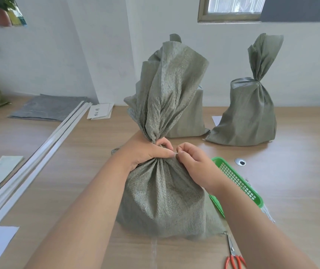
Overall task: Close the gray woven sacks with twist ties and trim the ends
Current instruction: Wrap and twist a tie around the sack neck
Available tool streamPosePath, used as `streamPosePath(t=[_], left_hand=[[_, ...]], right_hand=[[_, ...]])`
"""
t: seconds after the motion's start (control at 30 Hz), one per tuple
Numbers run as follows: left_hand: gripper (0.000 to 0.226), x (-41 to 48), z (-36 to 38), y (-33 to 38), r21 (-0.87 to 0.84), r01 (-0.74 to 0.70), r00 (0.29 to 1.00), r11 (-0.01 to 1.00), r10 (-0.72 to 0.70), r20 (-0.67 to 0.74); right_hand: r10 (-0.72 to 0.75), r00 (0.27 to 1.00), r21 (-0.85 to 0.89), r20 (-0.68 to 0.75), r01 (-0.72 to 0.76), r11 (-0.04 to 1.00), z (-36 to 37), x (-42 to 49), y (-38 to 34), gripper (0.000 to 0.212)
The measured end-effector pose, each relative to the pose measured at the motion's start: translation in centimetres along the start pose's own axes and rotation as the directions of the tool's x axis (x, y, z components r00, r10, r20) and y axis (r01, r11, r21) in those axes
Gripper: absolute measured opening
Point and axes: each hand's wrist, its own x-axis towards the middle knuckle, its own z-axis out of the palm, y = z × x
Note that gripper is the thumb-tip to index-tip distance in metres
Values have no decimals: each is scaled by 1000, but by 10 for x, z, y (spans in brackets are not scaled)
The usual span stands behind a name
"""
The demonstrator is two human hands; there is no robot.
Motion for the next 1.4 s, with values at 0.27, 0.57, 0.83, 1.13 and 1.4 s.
streamPosePath(t=[0.27,0.57,0.83,1.13,1.4], left_hand=[[40,5,-4,-5,-31,37,999,999,-36,36],[25,4,-5,-5,22,-5,999,1000,4,47],[17,2,-8,0,250,-32,999,968,41,-29],[19,2,-9,0,284,-29,1000,958,31,-4],[28,3,-9,-6,278,-22,996,960,45,-79]], right_hand=[[85,995,28,-51,-84,996,-6,0,2,21],[-241,967,-322,-79,204,925,-6,8,-15,12],[-422,903,-679,-83,258,687,-7,6,-6,15],[-313,947,-684,-70,183,706,-18,5,-9,14],[-301,905,-789,299,412,455,-4,23,-33,11]])
